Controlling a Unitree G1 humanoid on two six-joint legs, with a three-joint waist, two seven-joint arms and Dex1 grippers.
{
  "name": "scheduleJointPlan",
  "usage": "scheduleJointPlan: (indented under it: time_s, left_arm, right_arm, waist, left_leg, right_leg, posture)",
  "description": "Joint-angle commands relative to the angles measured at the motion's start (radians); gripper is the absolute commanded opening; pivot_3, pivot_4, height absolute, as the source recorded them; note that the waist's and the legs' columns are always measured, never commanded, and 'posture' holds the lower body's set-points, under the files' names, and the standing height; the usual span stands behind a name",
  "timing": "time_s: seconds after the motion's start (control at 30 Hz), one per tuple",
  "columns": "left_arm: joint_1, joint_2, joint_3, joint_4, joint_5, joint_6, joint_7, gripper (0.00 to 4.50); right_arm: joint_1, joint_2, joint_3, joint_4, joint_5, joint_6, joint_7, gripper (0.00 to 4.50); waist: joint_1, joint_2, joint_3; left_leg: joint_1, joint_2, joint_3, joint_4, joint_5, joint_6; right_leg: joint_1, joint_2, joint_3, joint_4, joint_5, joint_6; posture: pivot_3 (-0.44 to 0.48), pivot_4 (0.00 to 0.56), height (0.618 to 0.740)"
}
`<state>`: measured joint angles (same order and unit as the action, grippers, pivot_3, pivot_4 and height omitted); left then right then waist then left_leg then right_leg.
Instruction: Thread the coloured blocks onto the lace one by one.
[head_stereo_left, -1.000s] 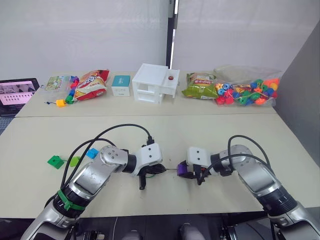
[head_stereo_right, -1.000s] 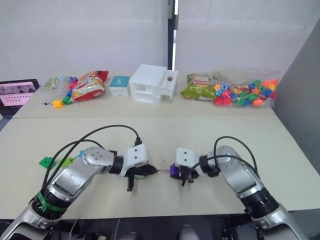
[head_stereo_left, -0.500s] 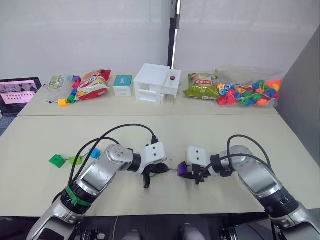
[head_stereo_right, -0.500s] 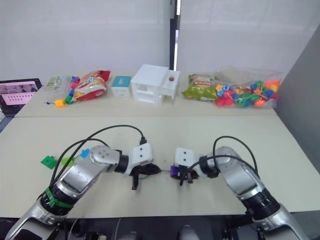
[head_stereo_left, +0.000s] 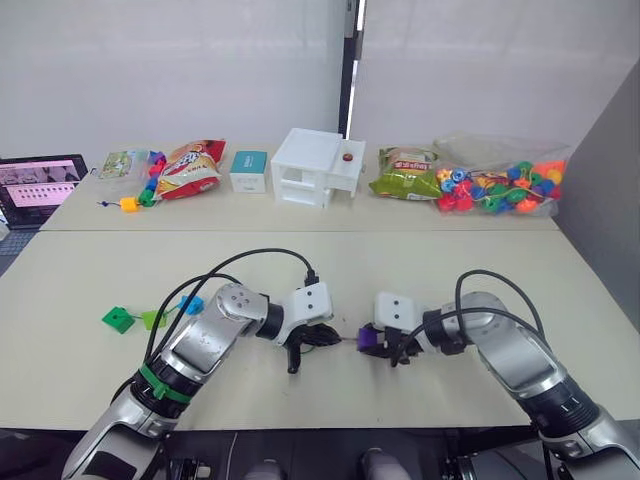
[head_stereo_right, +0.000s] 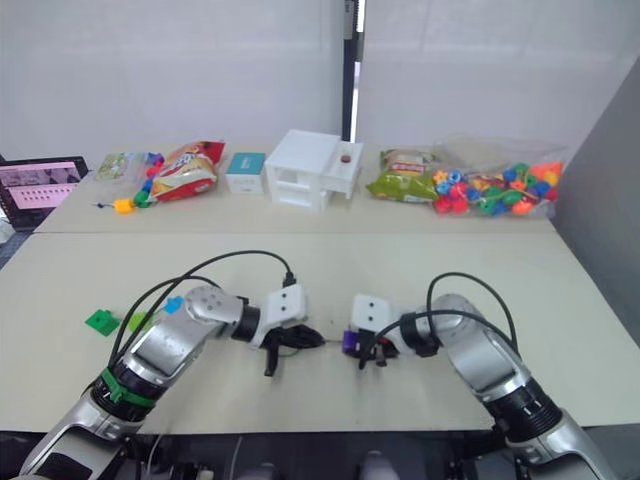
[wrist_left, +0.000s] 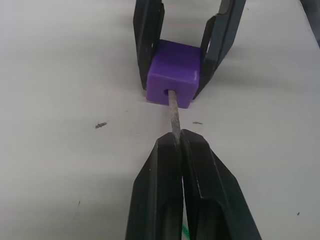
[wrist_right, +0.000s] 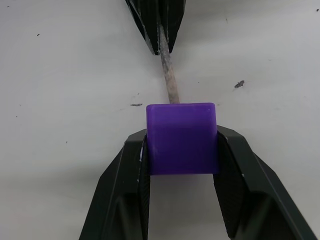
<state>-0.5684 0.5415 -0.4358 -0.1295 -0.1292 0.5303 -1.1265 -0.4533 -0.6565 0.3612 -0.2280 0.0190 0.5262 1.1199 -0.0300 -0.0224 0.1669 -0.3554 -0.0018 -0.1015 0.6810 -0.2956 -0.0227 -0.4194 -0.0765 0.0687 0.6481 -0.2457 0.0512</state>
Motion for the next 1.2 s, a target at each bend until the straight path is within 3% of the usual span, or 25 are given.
scheduleJointPlan:
  time_s: [0.03, 0.73, 1.2]
  left_arm:
    - [0.020, 0.000, -0.020, 0.007, -0.011, -0.097, -0.054, 0.00]
    - [0.068, 0.101, 0.097, -0.038, -0.056, -0.095, -0.072, 0.00]
    - [0.072, 0.071, 0.070, -0.065, -0.046, -0.073, -0.051, 0.00]
  right_arm:
    - [0.021, 0.027, 0.027, -0.005, 0.006, -0.052, -0.016, 1.18]
    - [0.042, -0.089, 0.037, -0.026, -0.010, -0.038, 0.026, 1.18]
    - [0.037, -0.082, 0.058, -0.047, -0.010, 0.002, 0.019, 1.18]
  waist:
    - [-0.008, 0.000, 0.000]
    - [0.008, 0.000, 0.000]
    - [0.011, 0.000, 0.000]
  left_leg:
    - [0.001, 0.000, 0.000, -0.001, 0.000, 0.000]
    - [0.000, -0.001, 0.000, -0.001, 0.000, 0.000]
    - [0.000, 0.000, 0.000, -0.001, 0.000, 0.000]
  right_leg:
    - [0.000, 0.000, 0.000, 0.000, 0.000, 0.000]
    - [0.001, -0.001, 0.000, -0.001, 0.000, 0.000]
    - [0.001, 0.000, 0.000, -0.001, 0.000, 0.000]
  posture:
    - [0.000, 0.150, 0.740]
    - [0.000, 0.150, 0.740]
    - [0.000, 0.150, 0.740]
